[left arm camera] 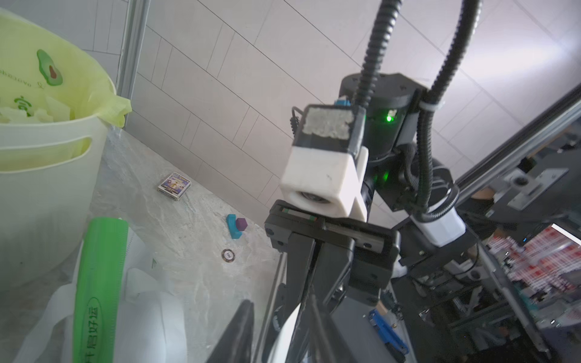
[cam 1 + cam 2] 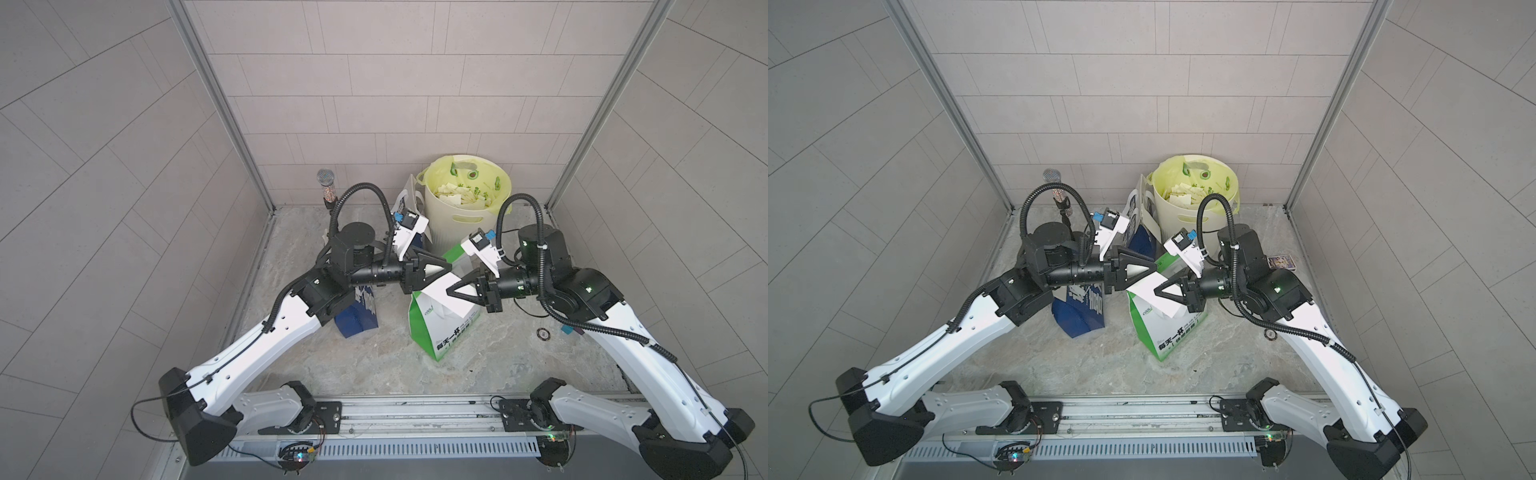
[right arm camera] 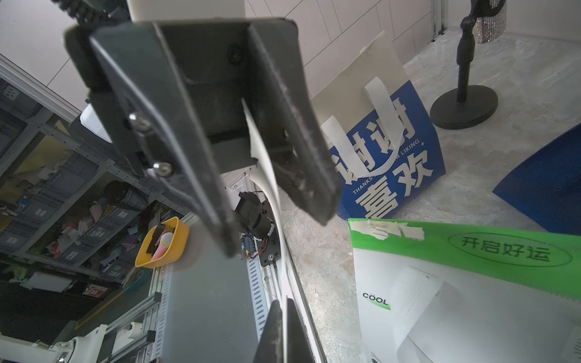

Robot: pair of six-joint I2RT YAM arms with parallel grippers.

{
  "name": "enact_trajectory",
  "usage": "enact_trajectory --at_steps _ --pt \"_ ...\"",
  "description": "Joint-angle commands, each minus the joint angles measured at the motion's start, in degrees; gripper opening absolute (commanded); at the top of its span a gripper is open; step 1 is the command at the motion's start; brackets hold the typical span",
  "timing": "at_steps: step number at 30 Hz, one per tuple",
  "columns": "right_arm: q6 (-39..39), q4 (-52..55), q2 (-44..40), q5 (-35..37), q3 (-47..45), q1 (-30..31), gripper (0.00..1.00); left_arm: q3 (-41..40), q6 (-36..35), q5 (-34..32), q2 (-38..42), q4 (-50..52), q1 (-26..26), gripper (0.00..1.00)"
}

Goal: Shred takeout receipts and throw away
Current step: Shred the takeout receipt.

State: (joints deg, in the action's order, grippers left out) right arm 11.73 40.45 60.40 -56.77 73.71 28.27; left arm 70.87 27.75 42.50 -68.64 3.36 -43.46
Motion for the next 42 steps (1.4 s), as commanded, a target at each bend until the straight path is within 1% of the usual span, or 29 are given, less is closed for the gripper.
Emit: enact_trajectory --at_steps 1,2,5,9,11,12,13,15,17,18,20,22,25,29,30,31,33,36,39,40,42 --pt "0.15 -0.99 -0.55 -1.23 1.48 0.36 0.00 -0.57 0.28 1.83 1.16 -1.98 0.44 0.28" --pt "0.38 -1.15 -0.55 -1.23 1.47 0.38 0.00 -0.64 0.29 1.89 1.25 -1.97 0.48 0.27" --pt "0.75 -0.96 -0.54 -1.19 1.44 0.32 0.00 -0.95 0.38 2.08 1.51 -2.05 0.67 0.18" --pt "1.54 -0.75 -0.54 -1.04 1.53 0.38 0.00 -1.26 0.38 1.31 2.14 -2.36 0.79 0.00" --pt "2.47 -1.28 -0.59 -1.14 1.62 0.34 0.00 -1.35 0.43 0.64 2.37 -2.31 0.95 0.00" --pt "3.30 -1.94 -0.79 -1.10 1.54 0.34 0.02 -1.34 0.38 0.15 2.45 -2.38 0.93 0.00" --pt "4.21 -2.82 -0.86 -1.07 1.40 0.38 0.07 -1.35 0.45 -0.31 2.51 -2.43 0.97 0.00" --pt "7.86 -6.40 -1.31 -0.74 0.32 0.38 0.21 -1.67 0.95 -0.92 2.55 -3.18 0.93 0.00" --pt "12.89 -11.78 -1.80 0.52 -1.39 0.35 0.33 -1.99 1.40 -1.33 2.72 -4.15 0.99 0.00" --pt "15.16 -14.47 -2.13 1.28 -2.27 0.38 0.37 -2.09 1.43 -1.51 2.72 -4.40 0.98 0.00" --pt "18.58 -19.21 -2.64 1.80 -3.71 0.38 0.37 -2.31 1.28 -1.96 2.85 -4.39 0.95 0.00" --pt "21.01 -22.99 -3.09 1.91 -5.05 0.37 0.35 -2.32 1.08 -2.39 2.94 -4.38 0.99 0.00" --pt "21.53 -24.16 -3.26 2.42 -5.70 0.36 0.25 -2.34 0.90 -2.50 2.83 -4.46 1.01 0.00" --pt "19.67 -22.58 -3.26 4.23 -5.36 0.31 0.09 -2.40 0.78 -2.42 2.57 -4.41 1.03 0.00" --pt "18.60 -21.77 -3.20 5.05 -5.05 0.42 0.03 -2.45 0.73 -2.69 2.62 -4.29 1.01 0.00" --pt "16.85 -20.22 -3.27 6.36 -4.57 0.46 0.00 -2.42 0.73 -3.42 2.63 -4.23 1.01 0.00" --pt "11.57 -15.60 -3.20 10.67 -3.03 1.04 0.00 -2.28 1.05 -5.99 2.54 -3.44 1.02 0.00" --pt "2.23 -9.05 -3.16 18.40 -0.22 3.30 0.00 -0.45 0.93 -14.34 1.96 2.56 1.02 0.00" --pt "-5.04 -6.21 -3.39 26.55 1.73 5.94 0.00 1.51 1.74 -22.83 0.78 8.69 1.02 0.00" --pt "-7.23 -6.02 -3.81 28.55 1.96 6.78 0.00 1.96 2.18 -24.85 0.34 9.89 1.06 0.00" --pt "-10.29 -6.76 -4.77 29.26 1.67 7.78 0.00 2.48 3.26 -27.98 -0.29 11.21 1.02 0.00"
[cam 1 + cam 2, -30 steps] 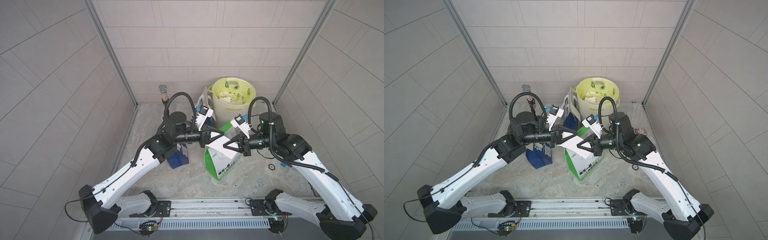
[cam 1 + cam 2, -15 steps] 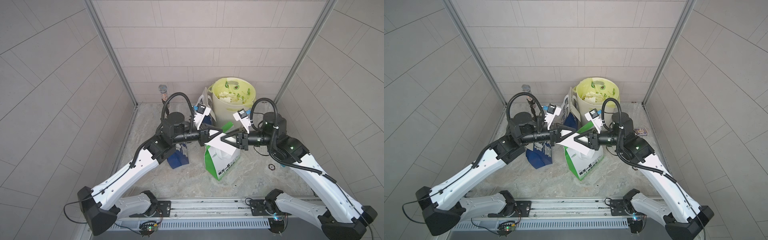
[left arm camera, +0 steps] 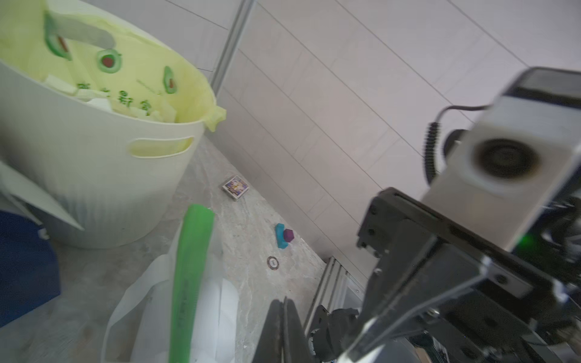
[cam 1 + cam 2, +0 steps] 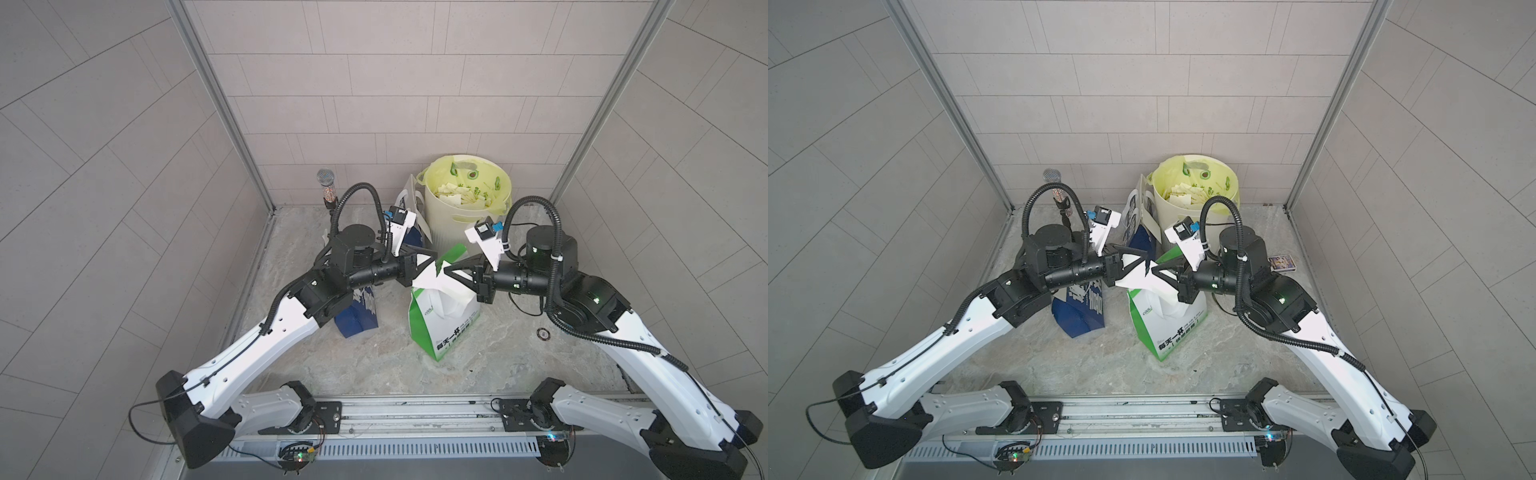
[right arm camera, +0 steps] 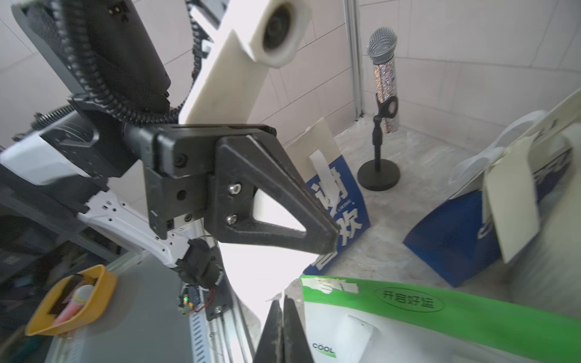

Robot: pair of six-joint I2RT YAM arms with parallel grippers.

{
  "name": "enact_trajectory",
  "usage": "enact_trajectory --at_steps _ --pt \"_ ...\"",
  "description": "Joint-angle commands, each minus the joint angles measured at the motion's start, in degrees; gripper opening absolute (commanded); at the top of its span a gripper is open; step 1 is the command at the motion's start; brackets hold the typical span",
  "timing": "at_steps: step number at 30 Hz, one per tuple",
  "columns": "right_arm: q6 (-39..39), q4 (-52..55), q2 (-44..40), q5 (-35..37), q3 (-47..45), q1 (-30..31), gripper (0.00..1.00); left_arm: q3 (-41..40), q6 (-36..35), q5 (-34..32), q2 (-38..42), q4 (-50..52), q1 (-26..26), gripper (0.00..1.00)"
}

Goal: Shred takeout receipts and throw away
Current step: Shred the takeout receipt, then place the takeout receipt in the trash bin.

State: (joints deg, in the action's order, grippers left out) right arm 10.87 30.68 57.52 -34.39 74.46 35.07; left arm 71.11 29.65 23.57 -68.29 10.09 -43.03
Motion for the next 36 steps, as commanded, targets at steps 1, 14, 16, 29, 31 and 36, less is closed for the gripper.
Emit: enact_trajectory --at_steps 1,14,16,29,31,36 --pt "-9.89 1.99 -2.52 6.47 0.50 1.30 0.00 2.29 1.67 -10.18 -0.77 4.90 0.57 0.00" --pt "-3.20 -11.24 -4.57 23.16 -2.99 -0.14 0.00 3.46 -1.18 -17.68 -1.66 -2.44 0.88 0.00" --pt "-3.11 -11.58 -3.85 27.68 -2.50 -0.36 0.00 4.80 -2.74 -17.86 -3.66 -7.99 0.85 0.00" --pt "-6.94 -7.02 -9.86 35.69 -4.91 -1.25 0.00 30.85 -13.74 -23.55 -35.19 -33.25 0.90 0.00" --pt "-7.05 -6.06 -10.71 35.51 -4.78 -1.24 0.00 33.78 -16.06 -24.10 -39.13 -35.24 0.88 0.00" --pt "-7.01 -4.19 -12.53 35.76 -4.92 -1.24 0.00 41.16 -19.31 -27.41 -48.87 -37.65 0.88 0.00"
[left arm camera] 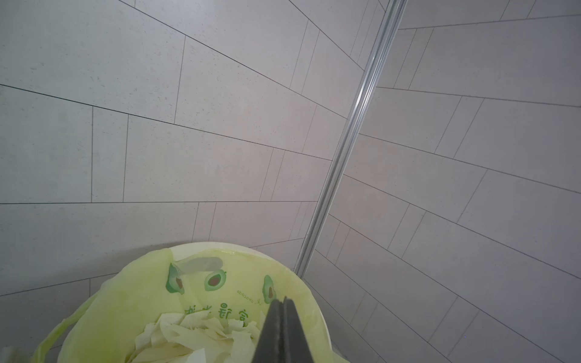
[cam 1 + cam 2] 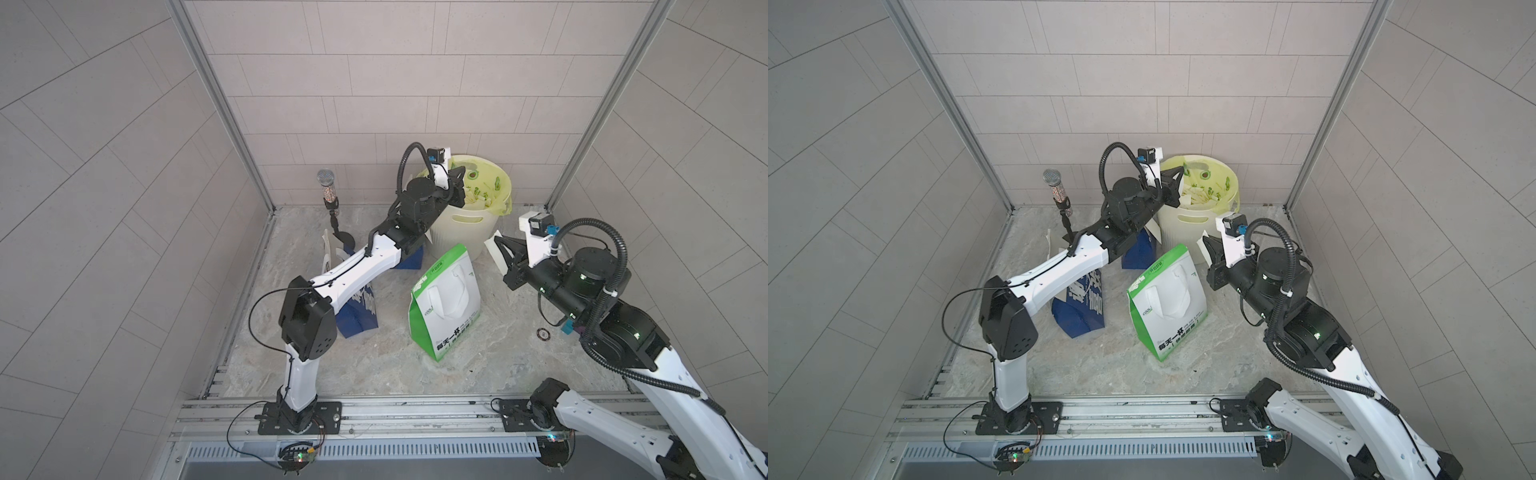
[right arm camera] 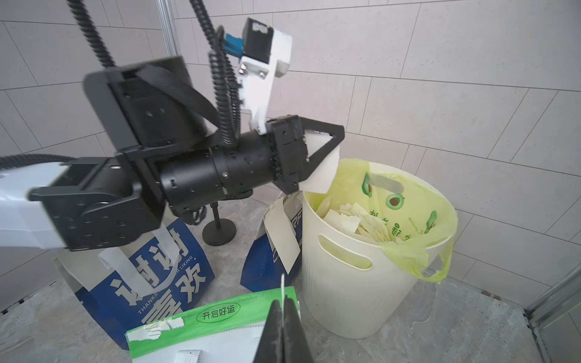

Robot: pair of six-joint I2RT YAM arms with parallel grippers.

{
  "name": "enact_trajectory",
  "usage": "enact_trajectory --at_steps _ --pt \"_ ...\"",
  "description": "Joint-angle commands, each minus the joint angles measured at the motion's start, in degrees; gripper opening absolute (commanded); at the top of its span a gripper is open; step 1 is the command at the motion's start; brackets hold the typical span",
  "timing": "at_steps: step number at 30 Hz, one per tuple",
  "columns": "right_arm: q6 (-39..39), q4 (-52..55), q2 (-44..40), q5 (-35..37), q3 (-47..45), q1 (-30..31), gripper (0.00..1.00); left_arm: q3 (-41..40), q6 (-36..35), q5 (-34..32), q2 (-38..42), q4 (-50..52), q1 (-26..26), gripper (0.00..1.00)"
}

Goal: Shred takeout receipts and throw away
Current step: Place the takeout receipt in the trash bin, then shred the takeout receipt.

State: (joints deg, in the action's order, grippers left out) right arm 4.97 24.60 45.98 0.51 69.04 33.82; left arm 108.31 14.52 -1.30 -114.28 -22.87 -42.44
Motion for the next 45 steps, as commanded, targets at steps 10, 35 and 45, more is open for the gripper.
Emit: enact_trajectory --at_steps 10,35,45 --pt "-0.66 4.91 -2.51 1.64 1.45 -0.04 0.00 16.67 -8.30 -4.71 -12.39 4.61 0.35 0.37" --pt "7.18 -0.37 -0.78 -15.79 -0.33 -0.09 0.00 -32.82 -8.75 24.86 40.69 19.63 1.19 0.57" --pt "18.17 -11.57 3.13 -38.83 -2.44 -0.01 0.00 -42.00 -3.14 45.82 49.60 27.19 1.13 0.79"
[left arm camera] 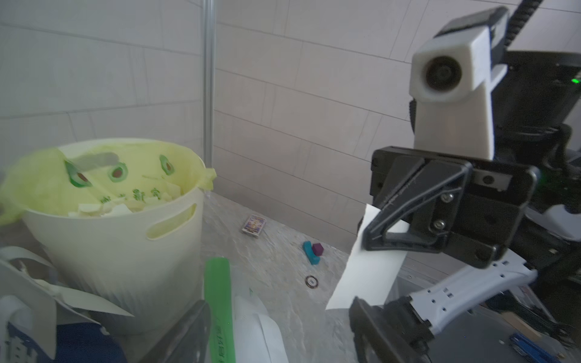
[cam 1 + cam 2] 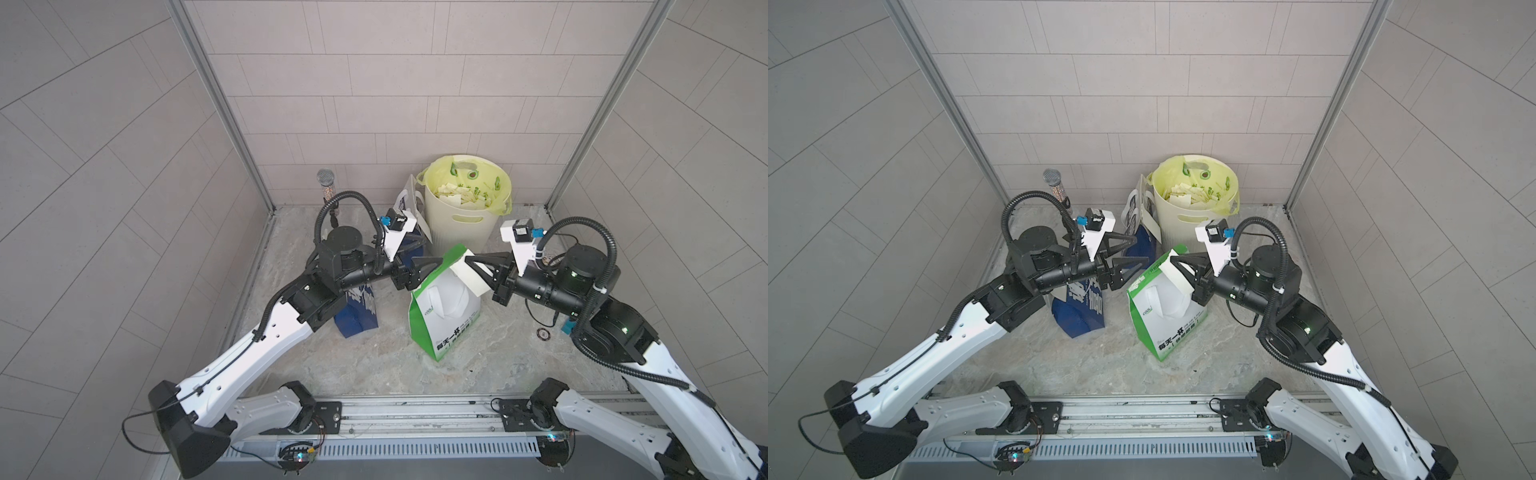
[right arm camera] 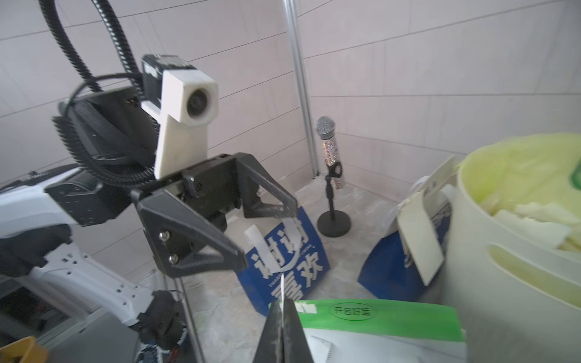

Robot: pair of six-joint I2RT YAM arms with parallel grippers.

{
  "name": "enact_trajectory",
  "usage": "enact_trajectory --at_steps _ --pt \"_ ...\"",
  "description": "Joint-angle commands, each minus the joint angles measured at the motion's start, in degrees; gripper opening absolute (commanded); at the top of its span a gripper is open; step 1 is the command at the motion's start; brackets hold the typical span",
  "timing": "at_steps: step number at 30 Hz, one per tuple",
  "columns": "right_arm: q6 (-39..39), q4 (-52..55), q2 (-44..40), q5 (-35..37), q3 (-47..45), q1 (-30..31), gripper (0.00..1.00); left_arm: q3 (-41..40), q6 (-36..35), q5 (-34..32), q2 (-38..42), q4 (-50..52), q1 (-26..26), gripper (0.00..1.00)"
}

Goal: Shred takeout receipts and throw away
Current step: Shred the takeout receipt.

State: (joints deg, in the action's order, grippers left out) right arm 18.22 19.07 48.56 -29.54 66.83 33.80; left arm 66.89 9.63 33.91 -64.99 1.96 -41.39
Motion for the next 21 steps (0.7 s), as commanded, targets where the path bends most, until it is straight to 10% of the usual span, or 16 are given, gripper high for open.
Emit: enact_trajectory --at_steps 1,21 --pt "5.39 -6.59 0.95 -9.59 0.05 -0.05 0.00 -0.33 1.57 12.28 -0.14 3.34 0.14 0.79" --pt "8.19 -8.68 5.21 -13.90 1.89 0.01 0.00 -4.49 14.79 20.43 -1.76 -13.78 0.08 0.28"
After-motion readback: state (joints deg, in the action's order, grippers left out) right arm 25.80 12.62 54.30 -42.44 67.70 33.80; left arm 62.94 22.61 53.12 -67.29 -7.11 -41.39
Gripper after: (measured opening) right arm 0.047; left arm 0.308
